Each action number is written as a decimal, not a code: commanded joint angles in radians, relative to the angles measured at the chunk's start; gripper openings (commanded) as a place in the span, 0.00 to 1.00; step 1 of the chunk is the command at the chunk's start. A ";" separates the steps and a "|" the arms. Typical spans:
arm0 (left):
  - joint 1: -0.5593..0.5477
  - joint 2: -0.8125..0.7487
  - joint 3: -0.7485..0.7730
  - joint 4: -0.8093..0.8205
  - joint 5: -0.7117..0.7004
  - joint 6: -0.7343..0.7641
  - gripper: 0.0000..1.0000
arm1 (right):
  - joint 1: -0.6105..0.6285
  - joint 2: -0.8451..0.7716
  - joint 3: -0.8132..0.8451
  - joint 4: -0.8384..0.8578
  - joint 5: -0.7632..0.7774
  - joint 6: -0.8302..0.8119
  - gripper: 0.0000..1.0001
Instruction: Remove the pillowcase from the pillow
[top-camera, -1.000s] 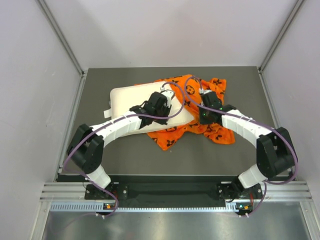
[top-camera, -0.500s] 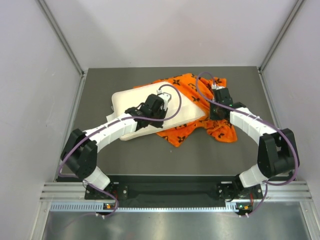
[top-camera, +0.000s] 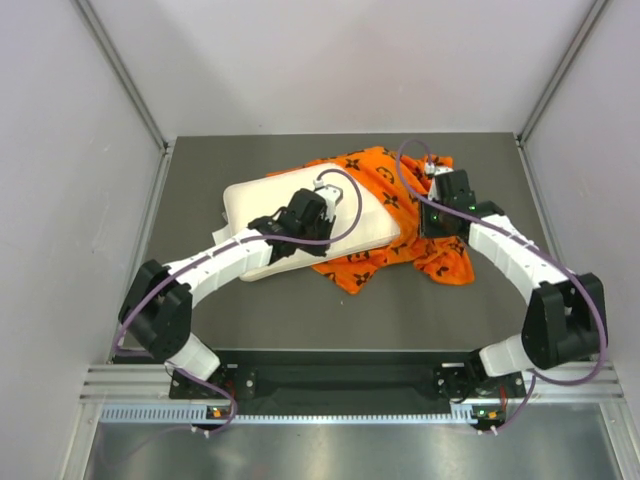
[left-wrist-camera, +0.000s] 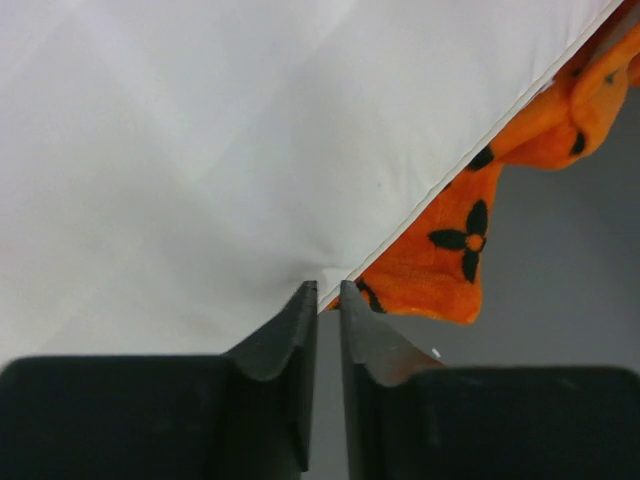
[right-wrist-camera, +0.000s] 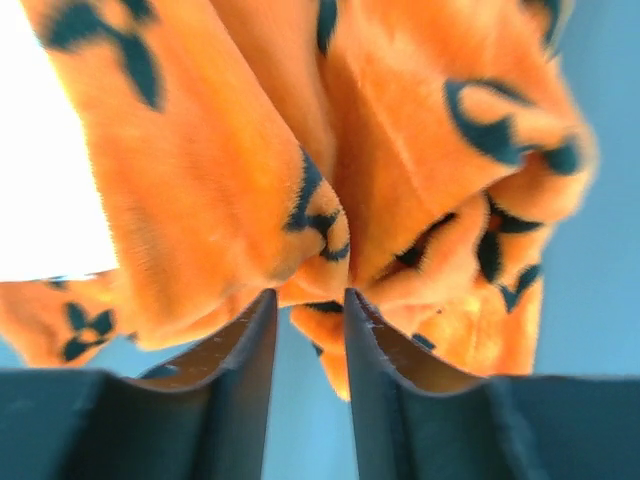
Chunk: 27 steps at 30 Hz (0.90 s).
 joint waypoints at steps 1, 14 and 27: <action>-0.001 -0.067 0.012 0.108 0.011 0.008 0.23 | -0.012 -0.112 0.104 -0.036 -0.013 -0.027 0.34; -0.030 0.168 0.138 0.080 0.026 0.056 0.72 | -0.013 -0.080 0.291 -0.069 -0.056 -0.005 0.78; -0.050 0.232 0.046 0.079 -0.126 0.047 0.02 | -0.012 0.322 0.673 -0.014 -0.179 -0.013 0.90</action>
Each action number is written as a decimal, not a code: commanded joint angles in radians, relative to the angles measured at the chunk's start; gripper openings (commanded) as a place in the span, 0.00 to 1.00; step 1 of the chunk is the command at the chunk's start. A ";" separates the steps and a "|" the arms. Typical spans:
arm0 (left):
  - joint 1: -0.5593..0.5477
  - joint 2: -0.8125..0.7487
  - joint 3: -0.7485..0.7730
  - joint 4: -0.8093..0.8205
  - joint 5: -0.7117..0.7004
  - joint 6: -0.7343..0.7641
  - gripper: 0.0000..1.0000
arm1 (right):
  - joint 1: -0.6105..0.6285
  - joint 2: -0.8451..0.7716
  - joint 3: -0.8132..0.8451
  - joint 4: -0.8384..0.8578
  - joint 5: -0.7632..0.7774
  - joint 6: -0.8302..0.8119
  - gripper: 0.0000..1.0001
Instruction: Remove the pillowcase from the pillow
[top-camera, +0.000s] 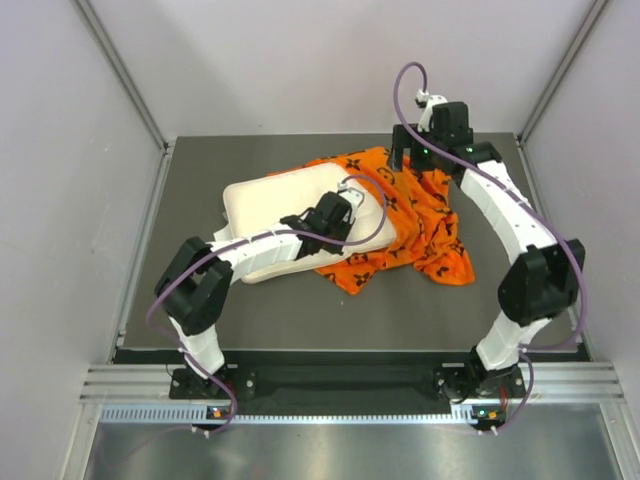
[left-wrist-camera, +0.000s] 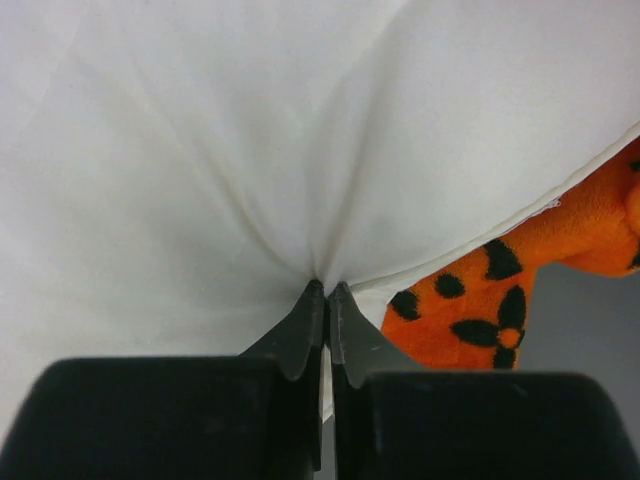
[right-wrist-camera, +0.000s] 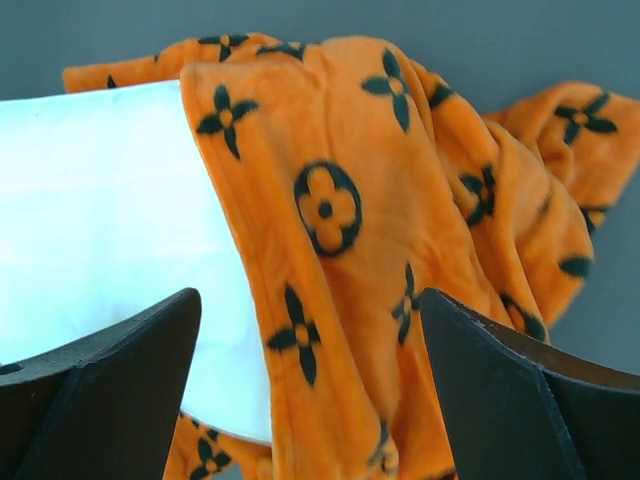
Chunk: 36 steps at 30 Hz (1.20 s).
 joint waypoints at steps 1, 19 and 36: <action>0.002 -0.008 -0.101 -0.009 -0.005 -0.005 0.00 | -0.008 0.122 0.138 0.053 -0.077 -0.001 0.90; 0.001 -0.304 -0.338 -0.028 0.186 -0.009 0.00 | 0.101 0.412 0.292 0.177 -0.083 -0.025 0.89; 0.001 -0.344 -0.375 -0.013 0.133 -0.118 0.00 | 0.127 0.449 0.164 0.111 0.138 -0.004 0.01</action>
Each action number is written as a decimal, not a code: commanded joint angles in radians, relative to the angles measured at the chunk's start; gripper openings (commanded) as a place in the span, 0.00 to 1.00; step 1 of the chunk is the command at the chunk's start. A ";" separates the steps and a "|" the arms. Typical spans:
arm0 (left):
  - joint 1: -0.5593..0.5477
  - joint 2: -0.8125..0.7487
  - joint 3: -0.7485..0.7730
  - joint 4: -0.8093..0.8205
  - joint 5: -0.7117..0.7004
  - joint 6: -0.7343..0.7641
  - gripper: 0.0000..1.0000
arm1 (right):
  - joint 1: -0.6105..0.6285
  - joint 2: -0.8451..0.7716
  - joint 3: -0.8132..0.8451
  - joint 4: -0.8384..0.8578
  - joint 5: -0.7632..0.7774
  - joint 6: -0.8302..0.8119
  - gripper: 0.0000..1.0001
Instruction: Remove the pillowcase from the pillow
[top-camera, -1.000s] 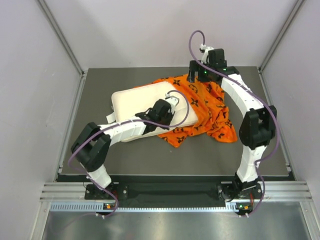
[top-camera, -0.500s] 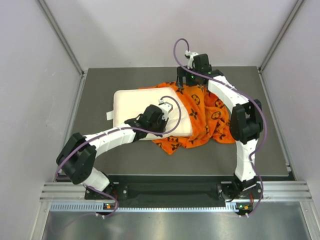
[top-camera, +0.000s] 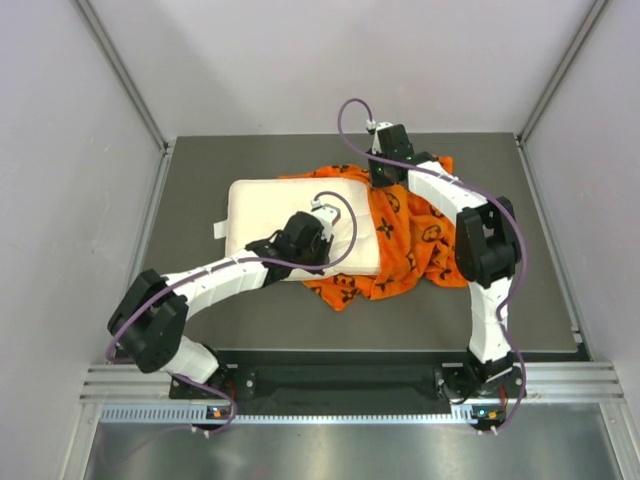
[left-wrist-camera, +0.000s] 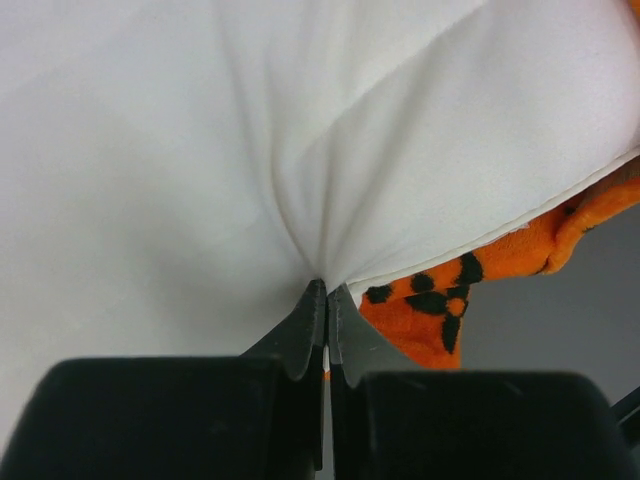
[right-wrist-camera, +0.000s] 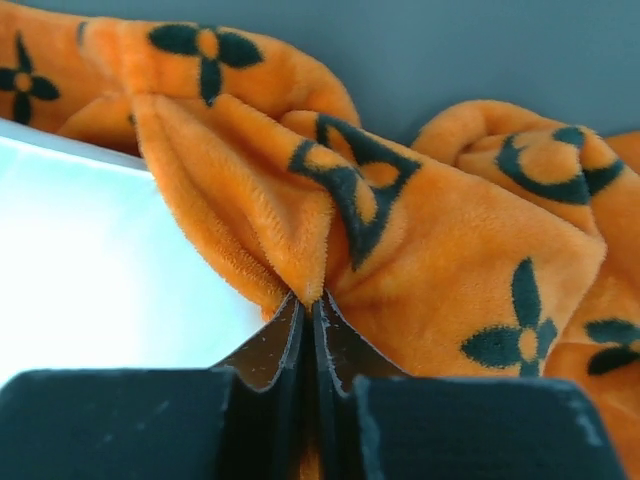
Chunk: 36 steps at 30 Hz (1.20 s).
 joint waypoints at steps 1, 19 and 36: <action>-0.003 -0.064 -0.056 -0.118 0.007 -0.081 0.00 | -0.007 0.030 0.046 -0.051 0.094 0.037 0.00; -0.002 -0.182 0.074 -0.390 -0.385 -0.241 0.00 | -0.223 -0.130 -0.133 -0.105 0.179 0.019 0.00; 0.007 0.100 0.271 -0.279 -0.260 -0.172 0.00 | -0.220 -0.413 -0.282 -0.071 -0.033 -0.024 0.76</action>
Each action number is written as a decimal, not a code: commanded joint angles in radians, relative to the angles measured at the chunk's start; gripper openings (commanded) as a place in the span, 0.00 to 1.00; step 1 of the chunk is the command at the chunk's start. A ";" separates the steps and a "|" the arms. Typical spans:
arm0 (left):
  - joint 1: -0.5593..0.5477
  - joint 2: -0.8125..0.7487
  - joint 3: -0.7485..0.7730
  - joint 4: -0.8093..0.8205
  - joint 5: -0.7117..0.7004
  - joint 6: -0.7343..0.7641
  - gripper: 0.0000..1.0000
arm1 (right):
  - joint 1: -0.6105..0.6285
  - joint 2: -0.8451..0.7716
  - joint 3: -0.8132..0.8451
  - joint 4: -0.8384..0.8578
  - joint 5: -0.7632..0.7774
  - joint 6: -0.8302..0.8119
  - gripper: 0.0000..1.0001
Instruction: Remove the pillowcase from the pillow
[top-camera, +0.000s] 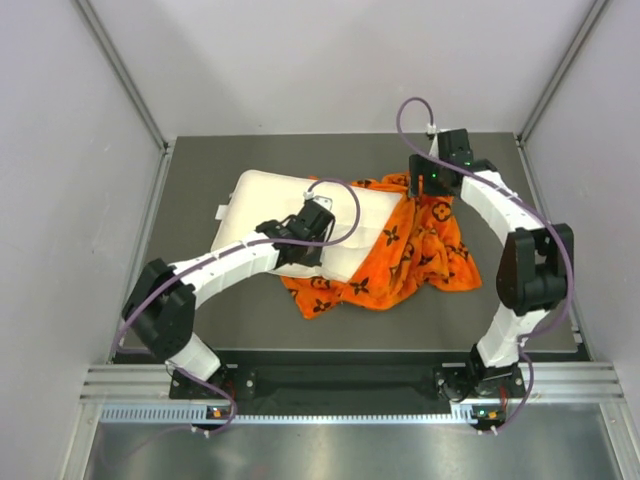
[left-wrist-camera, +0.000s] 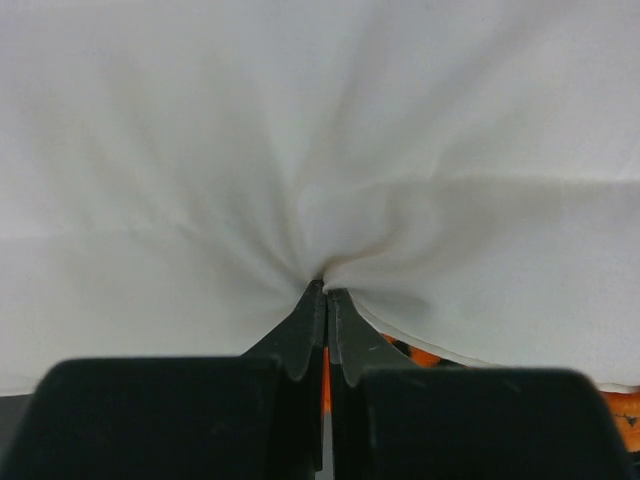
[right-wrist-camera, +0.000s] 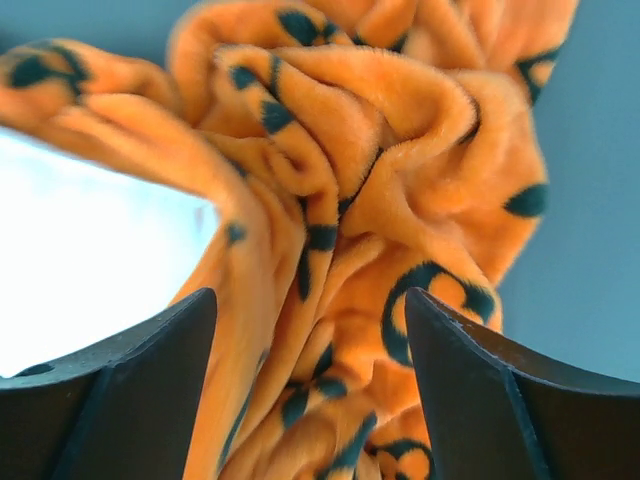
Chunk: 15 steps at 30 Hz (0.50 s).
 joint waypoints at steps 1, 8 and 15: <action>0.016 0.054 0.084 0.087 0.013 0.013 0.00 | -0.004 -0.169 -0.001 0.040 -0.049 -0.023 0.77; 0.043 0.140 0.200 0.095 0.048 -0.022 0.00 | 0.033 -0.352 -0.152 0.040 -0.108 -0.027 0.80; 0.091 0.180 0.265 0.124 0.111 -0.073 0.00 | 0.126 -0.473 -0.306 0.046 -0.141 -0.006 0.80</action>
